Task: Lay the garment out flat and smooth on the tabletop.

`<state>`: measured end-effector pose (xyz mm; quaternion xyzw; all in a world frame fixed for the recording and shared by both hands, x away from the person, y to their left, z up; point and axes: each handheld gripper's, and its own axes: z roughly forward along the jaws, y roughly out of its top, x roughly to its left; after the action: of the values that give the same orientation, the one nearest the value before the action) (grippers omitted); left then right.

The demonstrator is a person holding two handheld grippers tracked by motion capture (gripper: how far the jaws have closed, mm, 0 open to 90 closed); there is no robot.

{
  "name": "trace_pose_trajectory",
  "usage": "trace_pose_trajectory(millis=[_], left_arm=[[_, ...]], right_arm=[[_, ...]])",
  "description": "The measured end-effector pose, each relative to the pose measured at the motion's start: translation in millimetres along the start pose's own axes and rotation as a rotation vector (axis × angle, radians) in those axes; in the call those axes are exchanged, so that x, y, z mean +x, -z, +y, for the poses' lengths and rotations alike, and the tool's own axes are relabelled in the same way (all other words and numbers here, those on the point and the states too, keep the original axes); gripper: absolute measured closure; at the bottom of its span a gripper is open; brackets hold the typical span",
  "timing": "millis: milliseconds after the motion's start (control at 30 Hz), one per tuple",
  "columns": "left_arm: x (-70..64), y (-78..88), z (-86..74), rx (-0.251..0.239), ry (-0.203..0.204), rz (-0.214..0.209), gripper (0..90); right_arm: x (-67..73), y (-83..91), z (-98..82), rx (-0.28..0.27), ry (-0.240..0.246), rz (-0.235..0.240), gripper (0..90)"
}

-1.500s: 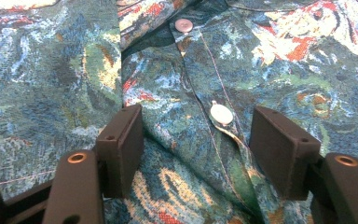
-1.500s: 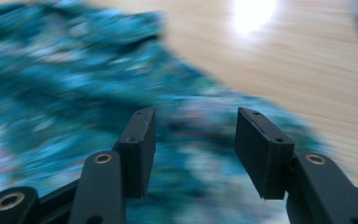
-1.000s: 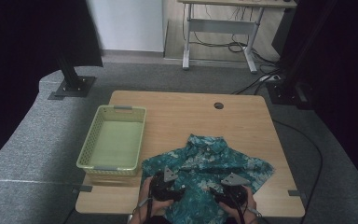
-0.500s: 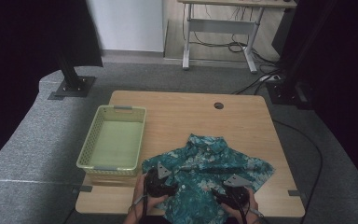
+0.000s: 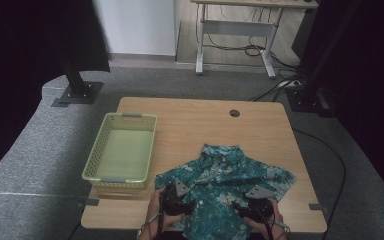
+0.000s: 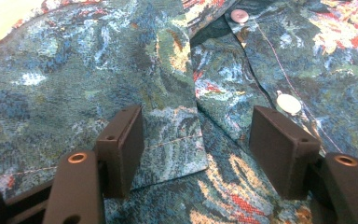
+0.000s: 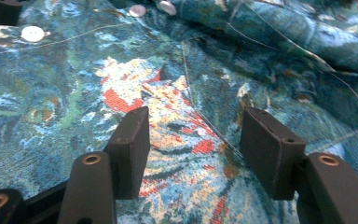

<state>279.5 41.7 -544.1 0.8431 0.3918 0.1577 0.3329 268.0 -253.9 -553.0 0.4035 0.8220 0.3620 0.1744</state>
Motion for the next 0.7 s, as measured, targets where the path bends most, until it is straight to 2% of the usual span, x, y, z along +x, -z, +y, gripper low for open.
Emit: trace_pose_trajectory(millis=[267, 400, 567, 700], left_arm=[[-19.9, -3.2, 2.8, -0.002, -0.009, -0.003, 34.6], [-25.5, -4.6, 3.4, -0.008, -0.008, 0.003, 34.6], [-21.3, -2.2, 3.7, -0.014, 0.0, 0.025, 36.6], [-13.2, 4.2, 5.2, -0.054, 0.015, 0.043, 37.6]], right_arm=[[-34.3, 8.7, -7.8, 0.002, -0.035, -0.035, 41.4], [-39.9, 11.0, -10.0, 0.0, -0.029, -0.03, 41.4], [-41.5, 11.4, -11.0, -0.004, -0.026, -0.027, 41.4], [-41.1, 11.3, -11.3, -0.007, -0.029, -0.03, 41.4]])
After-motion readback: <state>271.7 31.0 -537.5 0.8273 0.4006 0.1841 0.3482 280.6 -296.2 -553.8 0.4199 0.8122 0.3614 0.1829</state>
